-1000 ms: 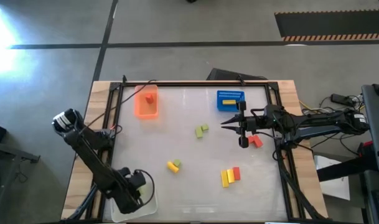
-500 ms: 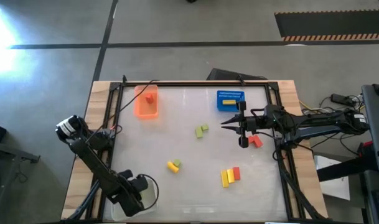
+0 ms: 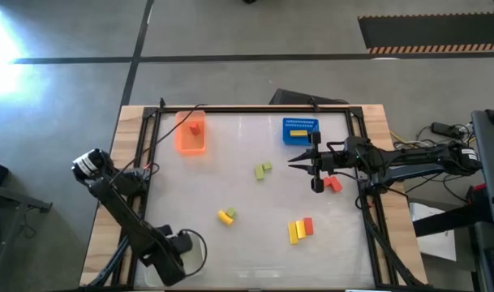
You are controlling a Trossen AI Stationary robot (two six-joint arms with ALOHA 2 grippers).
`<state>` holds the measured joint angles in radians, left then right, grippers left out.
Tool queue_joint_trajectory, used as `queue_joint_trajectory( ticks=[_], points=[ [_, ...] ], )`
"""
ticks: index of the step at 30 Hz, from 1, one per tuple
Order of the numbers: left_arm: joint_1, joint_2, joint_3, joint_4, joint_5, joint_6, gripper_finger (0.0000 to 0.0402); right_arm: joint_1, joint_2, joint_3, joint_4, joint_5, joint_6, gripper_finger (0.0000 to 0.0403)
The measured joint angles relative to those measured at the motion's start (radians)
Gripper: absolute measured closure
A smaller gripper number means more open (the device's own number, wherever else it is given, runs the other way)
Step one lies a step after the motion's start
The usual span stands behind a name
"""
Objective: Sort & place blocks by color
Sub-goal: Put the orange wooden block into the orange bin
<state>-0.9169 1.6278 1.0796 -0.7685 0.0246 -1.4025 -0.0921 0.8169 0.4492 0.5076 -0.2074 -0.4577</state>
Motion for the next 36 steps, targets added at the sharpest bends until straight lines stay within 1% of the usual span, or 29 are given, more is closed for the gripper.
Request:
queue_joint_trajectory(
  ticks=[3,6,8,10,12,19,21,23,25,29,33,36],
  points=[
    [0.006,-0.03,0.03,0.0,0.002,0.023,0.0228,0.0,0.0,0.0,0.001,0.018,0.012,0.036],
    [0.024,-0.071,0.055,-0.002,-0.014,0.057,0.0228,0.0,0.0,0.0,0.001,0.085,0.041,0.036],
    [0.046,-0.102,0.061,-0.008,-0.059,0.102,0.0227,0.0,0.0,0.0,0.001,0.122,0.078,0.036],
    [0.071,-0.138,0.062,-0.008,-0.129,0.182,0.0227,0.0,0.0,0.0,0.001,0.128,0.124,0.036],
    [0.101,-0.175,0.061,-0.01,-0.195,0.301,0.0227,0.005,0.0,0.0,0.0,0.121,0.181,0.036],
    [0.243,-0.344,0.043,-0.041,-0.401,0.831,0.0227,0.085,0.047,0.003,-0.007,0.13,0.357,0.036],
    [0.291,-0.397,0.021,-0.024,-0.477,0.96,0.0227,0.116,0.076,0.017,-0.011,0.139,0.416,0.036],
    [0.331,-0.443,-0.007,0.001,-0.568,1.073,0.0227,0.154,0.108,0.042,-0.034,0.173,0.468,0.036],
    [0.367,-0.484,-0.035,0.029,-0.661,1.17,0.0227,0.191,0.144,0.084,-0.103,0.219,0.502,0.036],
    [0.429,-0.545,-0.088,0.121,-0.821,1.326,0.0227,0.244,0.218,0.196,-0.308,0.283,0.589,0.036],
    [0.475,-0.579,-0.129,0.196,-0.986,1.437,0.0227,0.254,0.286,0.333,-0.576,0.295,0.781,0.036],
    [0.504,-0.593,-0.156,0.229,-1.101,1.505,0.0227,0.254,0.341,0.435,-0.834,0.294,0.937,0.036]
  ],
)
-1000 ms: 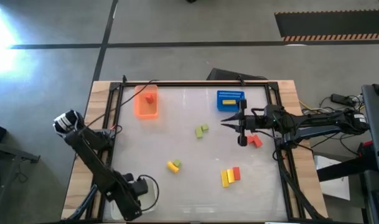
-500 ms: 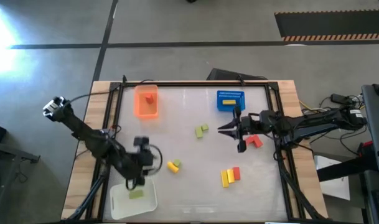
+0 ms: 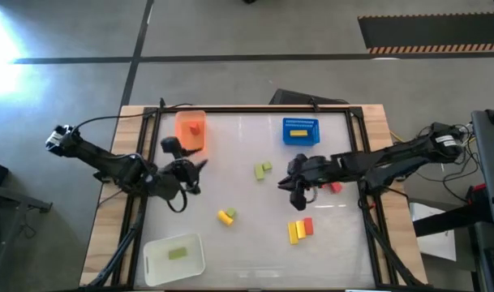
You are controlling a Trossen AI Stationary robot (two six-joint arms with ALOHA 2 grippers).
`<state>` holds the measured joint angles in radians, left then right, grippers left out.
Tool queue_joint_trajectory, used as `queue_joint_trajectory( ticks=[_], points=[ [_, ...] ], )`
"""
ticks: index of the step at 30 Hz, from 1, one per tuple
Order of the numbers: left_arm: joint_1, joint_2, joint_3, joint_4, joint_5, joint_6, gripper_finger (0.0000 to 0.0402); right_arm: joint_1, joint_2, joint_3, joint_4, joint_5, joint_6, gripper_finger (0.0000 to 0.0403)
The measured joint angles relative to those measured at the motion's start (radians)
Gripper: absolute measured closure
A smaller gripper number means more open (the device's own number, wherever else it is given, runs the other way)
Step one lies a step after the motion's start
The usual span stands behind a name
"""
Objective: Sort & place blocks by color
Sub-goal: Put the orange wooden block into the orange bin
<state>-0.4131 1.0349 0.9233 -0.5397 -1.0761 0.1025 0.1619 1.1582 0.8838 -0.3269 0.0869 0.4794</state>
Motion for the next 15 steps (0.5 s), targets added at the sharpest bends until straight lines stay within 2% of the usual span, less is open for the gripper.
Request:
queue_joint_trajectory(
  ticks=[4,8,12,15],
  points=[
    [0.03,-0.002,-0.002,0.005,-0.075,0.014,0.0227,0.002,0.086,0.129,-0.373,-0.014,0.255,0.036],
    [0.041,-0.002,-0.004,0.006,-0.082,0.012,0.0227,0.032,0.175,0.231,-0.66,-0.043,0.471,0.036],
    [0.041,-0.002,-0.013,0.006,-0.082,0.011,0.0227,0.08,0.249,0.292,-0.822,-0.114,0.577,0.036],
    [0.041,-0.001,-0.017,0.007,-0.082,0.011,0.0227,0.108,0.285,0.294,-0.841,-0.185,0.648,0.0365]
  ],
)
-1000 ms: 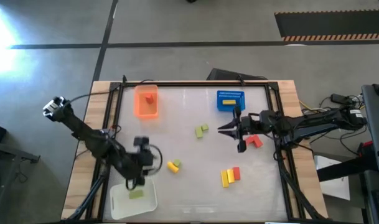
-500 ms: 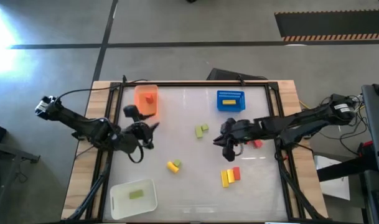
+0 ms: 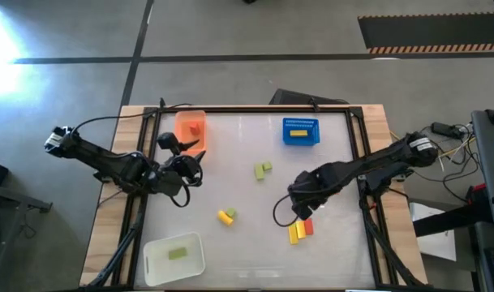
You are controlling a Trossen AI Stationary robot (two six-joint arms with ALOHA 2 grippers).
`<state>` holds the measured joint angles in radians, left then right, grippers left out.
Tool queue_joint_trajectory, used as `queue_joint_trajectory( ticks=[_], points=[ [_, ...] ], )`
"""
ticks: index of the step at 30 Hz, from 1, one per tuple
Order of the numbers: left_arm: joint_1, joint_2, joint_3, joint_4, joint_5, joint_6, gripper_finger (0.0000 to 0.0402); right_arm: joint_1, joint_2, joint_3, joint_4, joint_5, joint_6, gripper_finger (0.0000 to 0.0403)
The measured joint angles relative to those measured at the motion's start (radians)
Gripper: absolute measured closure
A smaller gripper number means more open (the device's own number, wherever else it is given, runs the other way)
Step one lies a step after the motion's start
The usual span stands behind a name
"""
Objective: Sort & place blocks by color
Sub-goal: Put the orange wooden block into the orange bin
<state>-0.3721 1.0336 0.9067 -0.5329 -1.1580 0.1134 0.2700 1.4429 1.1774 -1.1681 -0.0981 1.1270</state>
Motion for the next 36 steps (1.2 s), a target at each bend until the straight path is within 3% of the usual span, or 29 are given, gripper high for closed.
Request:
queue_joint_trajectory(
  ticks=[6,10,20,26,36],
  points=[
    [0.0,0.004,-0.026,0.001,0.0,-0.001,0.0227,0.068,0.039,-0.05,0.084,-0.04,0.139,0.0391],
    [0.0,0.004,-0.045,0.001,0.0,-0.002,0.0227,0.112,0.046,-0.075,0.115,-0.037,0.219,0.0386],
    [0.0,0.002,-0.049,0.005,0.0,-0.001,0.0226,0.188,0.045,-0.128,0.175,-0.038,0.433,0.0276],
    [0.0,0.002,-0.049,0.006,0.0,-0.001,0.0226,0.206,0.045,-0.173,0.24,-0.031,0.463,0.0214],
    [0.0,0.002,-0.047,0.006,0.0,0.003,0.0226,0.206,0.047,-0.251,0.287,0.05,0.513,0.0174]
  ],
)
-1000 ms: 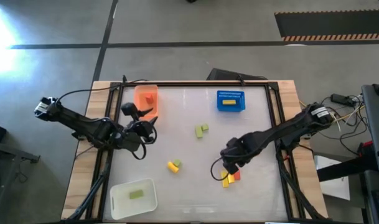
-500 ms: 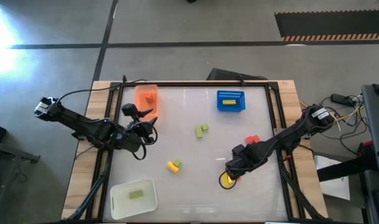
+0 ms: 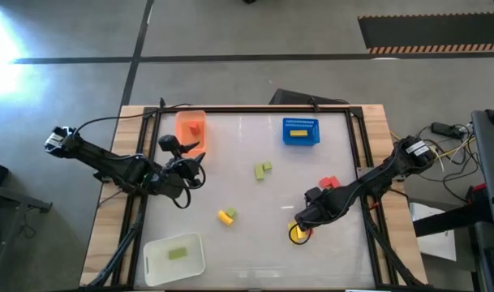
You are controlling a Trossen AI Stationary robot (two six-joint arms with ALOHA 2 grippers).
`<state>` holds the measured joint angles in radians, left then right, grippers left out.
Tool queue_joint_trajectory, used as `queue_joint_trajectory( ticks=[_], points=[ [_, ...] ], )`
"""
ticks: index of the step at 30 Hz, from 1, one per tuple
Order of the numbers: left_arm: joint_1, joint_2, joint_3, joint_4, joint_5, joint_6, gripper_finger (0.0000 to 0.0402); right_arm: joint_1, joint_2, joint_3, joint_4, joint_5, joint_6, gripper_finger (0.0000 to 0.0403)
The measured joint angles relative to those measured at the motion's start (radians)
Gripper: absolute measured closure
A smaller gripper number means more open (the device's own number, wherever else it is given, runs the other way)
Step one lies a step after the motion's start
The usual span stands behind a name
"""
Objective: Sort & place blocks by color
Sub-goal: Put the orange wooden block into the orange bin
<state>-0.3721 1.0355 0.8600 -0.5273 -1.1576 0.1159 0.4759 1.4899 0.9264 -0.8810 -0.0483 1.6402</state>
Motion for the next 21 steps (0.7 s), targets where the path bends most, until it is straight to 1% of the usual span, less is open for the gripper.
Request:
queue_joint_trajectory(
  ticks=[4,9,15,21],
  points=[
    [0.0,0.0,0.004,0.001,0.0,0.0,0.0226,0.0,0.0,0.0,0.012,0.011,0.0,0.0176],
    [0.0,0.0,0.003,0.001,0.0,0.002,0.0226,0.0,0.0,-0.001,0.038,0.052,-0.022,0.0177],
    [0.0,0.0,0.019,0.003,-0.001,0.072,0.0226,0.003,0.002,-0.016,0.038,0.068,-0.026,0.0179],
    [0.0,-0.002,0.039,0.004,-0.002,0.083,0.0226,0.014,0.001,-0.049,0.081,0.075,0.011,0.0179]
  ],
)
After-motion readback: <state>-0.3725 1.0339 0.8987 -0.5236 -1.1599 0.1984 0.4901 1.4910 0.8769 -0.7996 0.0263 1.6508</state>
